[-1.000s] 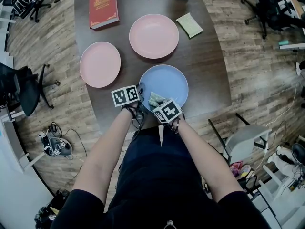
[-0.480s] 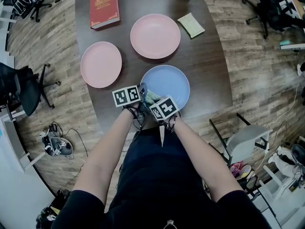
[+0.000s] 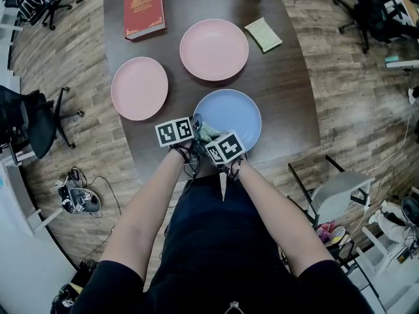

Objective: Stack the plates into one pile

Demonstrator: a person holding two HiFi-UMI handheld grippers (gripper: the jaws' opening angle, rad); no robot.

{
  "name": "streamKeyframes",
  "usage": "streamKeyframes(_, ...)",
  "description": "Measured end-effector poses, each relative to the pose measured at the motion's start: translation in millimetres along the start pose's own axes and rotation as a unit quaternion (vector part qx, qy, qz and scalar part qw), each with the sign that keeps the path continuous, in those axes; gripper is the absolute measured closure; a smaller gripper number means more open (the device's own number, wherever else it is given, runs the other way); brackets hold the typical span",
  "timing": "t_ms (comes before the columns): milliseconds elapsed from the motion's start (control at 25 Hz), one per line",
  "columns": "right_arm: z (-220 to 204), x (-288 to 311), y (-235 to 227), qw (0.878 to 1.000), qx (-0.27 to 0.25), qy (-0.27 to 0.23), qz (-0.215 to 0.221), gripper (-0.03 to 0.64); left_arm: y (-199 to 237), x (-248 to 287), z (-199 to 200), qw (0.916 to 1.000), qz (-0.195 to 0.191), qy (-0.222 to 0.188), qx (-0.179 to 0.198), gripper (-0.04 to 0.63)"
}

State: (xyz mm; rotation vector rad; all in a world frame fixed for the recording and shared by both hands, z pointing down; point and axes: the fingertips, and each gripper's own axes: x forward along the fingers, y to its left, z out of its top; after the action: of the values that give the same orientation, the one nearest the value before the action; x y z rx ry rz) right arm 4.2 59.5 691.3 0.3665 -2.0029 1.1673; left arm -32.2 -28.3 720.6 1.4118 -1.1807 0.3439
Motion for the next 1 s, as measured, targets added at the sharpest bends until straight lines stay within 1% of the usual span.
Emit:
streamKeyframes(560, -4.4, -3.7, -0.2, 1.0, -0.009, 0.011, -0.005, 0.532, 0.4, 0.0, 1.9, 1.0, 0.003, 0.0, 0.006, 0.56)
streamKeyframes(1000, -28.2, -20.2, -14.6, 0.999, -0.013, 0.028, -0.017, 0.534, 1.4, 1.0, 0.1, 0.9999, 0.006, -0.003, 0.01, 0.56)
